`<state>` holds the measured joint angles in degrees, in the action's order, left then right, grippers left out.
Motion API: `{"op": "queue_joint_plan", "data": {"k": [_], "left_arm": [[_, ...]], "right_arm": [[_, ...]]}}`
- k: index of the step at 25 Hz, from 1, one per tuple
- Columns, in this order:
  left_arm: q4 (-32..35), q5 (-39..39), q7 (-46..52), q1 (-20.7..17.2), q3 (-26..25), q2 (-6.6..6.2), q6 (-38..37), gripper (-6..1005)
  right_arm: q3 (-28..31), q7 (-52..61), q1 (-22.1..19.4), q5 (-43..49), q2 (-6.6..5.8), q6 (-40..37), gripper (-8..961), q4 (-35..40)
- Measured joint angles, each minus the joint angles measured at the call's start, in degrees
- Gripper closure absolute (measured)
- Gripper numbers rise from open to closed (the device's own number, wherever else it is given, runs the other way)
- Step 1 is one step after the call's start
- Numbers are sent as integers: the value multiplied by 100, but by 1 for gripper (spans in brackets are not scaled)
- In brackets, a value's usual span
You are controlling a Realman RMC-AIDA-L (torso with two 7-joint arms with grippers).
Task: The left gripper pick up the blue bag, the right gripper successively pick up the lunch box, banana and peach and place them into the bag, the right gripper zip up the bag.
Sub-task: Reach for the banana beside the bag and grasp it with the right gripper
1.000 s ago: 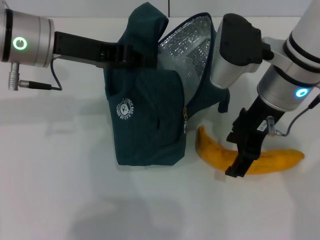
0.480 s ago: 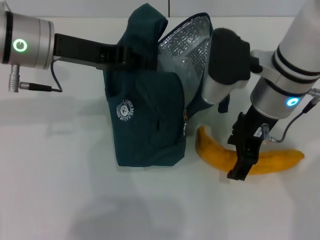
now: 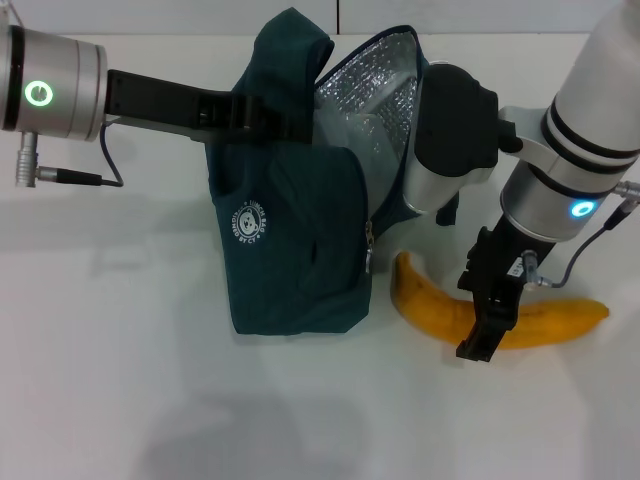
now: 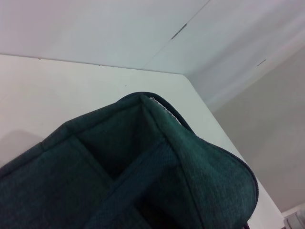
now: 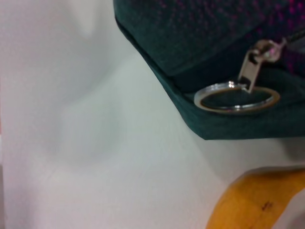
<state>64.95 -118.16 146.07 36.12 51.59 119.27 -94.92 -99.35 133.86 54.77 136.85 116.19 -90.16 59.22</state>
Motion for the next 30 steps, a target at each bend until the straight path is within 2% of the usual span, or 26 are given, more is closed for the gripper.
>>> {"op": "queue_joint_plan", "data": {"k": [11,14,30], "left_arm": [[0,4,0,12,0,-3,4,960],[0,4,0,9,0,-2,6,960],[0,-3,-18,0,0,-8,9,960]], "right_arm": [[-287,0,51,-1,0,131,104,-148],[-308,0,58,-1,0,138,201,-148],[-524,87,80,13,0,241,203,-86]]}}
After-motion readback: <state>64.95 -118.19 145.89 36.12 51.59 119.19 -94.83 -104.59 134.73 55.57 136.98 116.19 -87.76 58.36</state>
